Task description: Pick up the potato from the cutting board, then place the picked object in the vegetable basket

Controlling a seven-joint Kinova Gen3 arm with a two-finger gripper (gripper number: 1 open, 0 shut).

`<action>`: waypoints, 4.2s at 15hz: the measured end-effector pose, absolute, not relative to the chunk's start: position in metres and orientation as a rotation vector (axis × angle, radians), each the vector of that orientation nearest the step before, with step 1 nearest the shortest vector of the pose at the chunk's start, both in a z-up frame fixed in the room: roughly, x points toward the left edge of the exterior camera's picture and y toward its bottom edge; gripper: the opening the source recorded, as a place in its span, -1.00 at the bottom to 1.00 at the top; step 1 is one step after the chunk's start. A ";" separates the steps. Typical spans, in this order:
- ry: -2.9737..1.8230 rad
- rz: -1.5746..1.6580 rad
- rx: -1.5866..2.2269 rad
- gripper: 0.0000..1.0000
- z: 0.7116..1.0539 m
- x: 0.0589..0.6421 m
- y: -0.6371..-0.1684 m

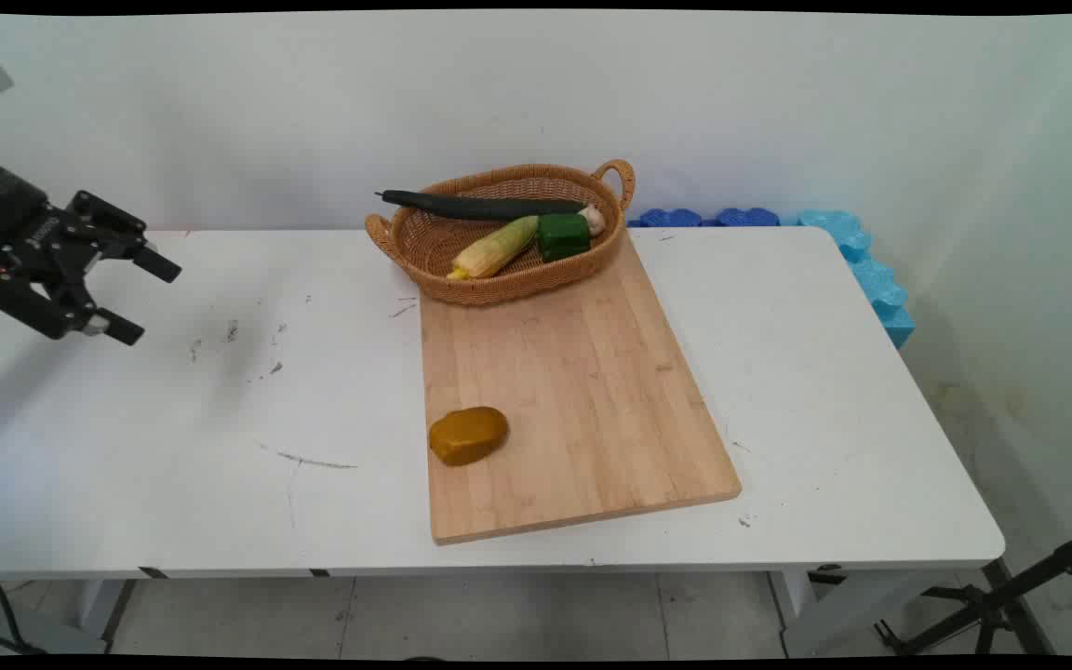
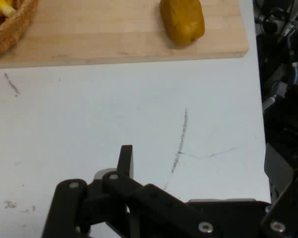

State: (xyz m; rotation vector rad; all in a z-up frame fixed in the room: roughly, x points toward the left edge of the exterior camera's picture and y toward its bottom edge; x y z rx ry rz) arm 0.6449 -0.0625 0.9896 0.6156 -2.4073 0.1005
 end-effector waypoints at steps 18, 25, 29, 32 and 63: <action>-2.513 0.113 0.624 1.00 0.921 0.502 -0.110; -2.528 0.110 0.756 1.00 0.892 0.434 -0.122; -2.517 0.119 0.860 1.00 0.874 0.401 -0.128; -2.511 0.131 0.919 1.00 0.862 0.381 -0.132; -2.551 0.240 0.874 -1.00 0.875 0.331 -0.165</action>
